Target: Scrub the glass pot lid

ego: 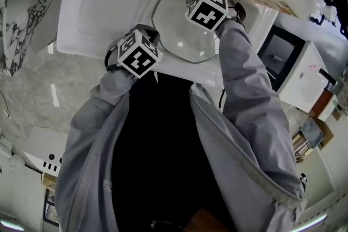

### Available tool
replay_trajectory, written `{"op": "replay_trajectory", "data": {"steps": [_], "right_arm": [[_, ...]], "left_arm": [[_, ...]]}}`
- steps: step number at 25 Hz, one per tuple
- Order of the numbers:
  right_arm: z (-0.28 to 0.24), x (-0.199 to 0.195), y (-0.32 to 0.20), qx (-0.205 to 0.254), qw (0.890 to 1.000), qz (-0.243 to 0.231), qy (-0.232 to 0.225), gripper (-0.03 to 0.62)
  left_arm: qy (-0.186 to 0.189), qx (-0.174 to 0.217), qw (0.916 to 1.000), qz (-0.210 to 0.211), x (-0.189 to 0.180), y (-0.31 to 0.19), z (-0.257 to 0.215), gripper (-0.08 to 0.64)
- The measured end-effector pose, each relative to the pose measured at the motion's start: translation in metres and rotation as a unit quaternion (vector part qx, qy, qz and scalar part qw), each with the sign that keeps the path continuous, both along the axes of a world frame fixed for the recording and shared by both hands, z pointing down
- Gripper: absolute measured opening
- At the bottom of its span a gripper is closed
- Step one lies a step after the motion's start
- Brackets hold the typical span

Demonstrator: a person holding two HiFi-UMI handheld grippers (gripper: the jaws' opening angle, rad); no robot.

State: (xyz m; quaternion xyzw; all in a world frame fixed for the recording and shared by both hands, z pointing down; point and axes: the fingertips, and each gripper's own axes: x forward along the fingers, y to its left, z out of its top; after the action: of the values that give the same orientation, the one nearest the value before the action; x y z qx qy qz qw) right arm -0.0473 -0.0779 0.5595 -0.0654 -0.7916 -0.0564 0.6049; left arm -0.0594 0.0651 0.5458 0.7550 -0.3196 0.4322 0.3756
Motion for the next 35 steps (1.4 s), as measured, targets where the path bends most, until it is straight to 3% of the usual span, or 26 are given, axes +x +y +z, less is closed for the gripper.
{"op": "replay_trajectory", "data": {"steps": [5, 10, 16, 26, 35], "right_arm": [[0.047, 0.002, -0.006, 0.038, 0.996, -0.037, 0.078, 0.031], [0.061, 0.002, 0.0, 0.001, 0.994, -0.032, 0.1, 0.031], [0.042, 0.001, 0.026, -0.029, 0.994, -0.051, 0.091, 0.031], [0.001, 0.005, 0.098, -0.007, 0.991, -0.122, 0.063, 0.031], [-0.029, 0.05, 0.146, -0.038, 0.997, -0.065, 0.025, 0.031]], "left_arm": [[0.003, -0.003, 1.0, -0.003, 0.0, 0.0, 0.002, 0.003], [0.005, -0.006, 1.0, 0.002, 0.0, 0.001, 0.003, 0.003], [0.01, -0.009, 0.9999, 0.003, -0.001, 0.002, 0.001, 0.003], [-0.008, 0.0, 0.9999, 0.007, -0.001, 0.003, -0.001, 0.003], [-0.022, 0.012, 0.9995, 0.019, 0.003, 0.006, -0.003, 0.003]]}}
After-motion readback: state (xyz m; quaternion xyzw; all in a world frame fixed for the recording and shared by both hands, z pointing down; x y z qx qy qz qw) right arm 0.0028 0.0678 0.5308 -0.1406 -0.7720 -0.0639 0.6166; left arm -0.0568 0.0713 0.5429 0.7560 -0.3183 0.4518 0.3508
